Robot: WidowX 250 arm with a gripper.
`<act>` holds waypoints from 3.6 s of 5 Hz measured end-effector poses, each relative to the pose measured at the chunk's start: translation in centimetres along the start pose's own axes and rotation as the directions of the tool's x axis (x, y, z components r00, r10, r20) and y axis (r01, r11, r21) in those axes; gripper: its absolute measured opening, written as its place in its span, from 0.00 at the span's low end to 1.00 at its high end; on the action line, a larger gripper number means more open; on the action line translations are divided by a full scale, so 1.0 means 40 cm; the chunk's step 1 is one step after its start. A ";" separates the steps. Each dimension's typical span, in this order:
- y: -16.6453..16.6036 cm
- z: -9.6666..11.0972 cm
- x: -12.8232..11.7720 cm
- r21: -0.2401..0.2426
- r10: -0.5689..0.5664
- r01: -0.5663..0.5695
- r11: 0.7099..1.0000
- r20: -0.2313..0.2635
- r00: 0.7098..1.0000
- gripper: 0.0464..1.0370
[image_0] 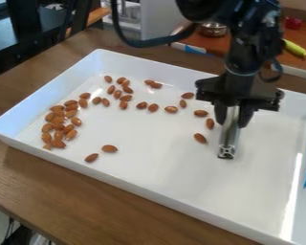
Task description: Sweep into pile
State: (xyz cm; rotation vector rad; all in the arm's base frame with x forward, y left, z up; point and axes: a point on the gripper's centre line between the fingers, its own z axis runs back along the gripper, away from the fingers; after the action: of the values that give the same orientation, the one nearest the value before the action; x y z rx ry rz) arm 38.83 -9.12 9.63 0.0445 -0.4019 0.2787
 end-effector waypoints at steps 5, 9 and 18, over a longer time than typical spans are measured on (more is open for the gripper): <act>0.311 -0.013 0.036 0.005 0.114 -0.114 0.993 -0.049 0.992 0.29; 0.438 -0.022 0.051 0.101 0.208 -0.202 0.974 -0.050 0.977 0.29; 0.304 0.066 -0.144 0.026 0.008 -0.008 1.000 -0.003 1.000 0.29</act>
State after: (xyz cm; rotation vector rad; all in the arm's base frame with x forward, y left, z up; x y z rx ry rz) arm 29.38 0.81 9.63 0.0682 -0.3951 0.2918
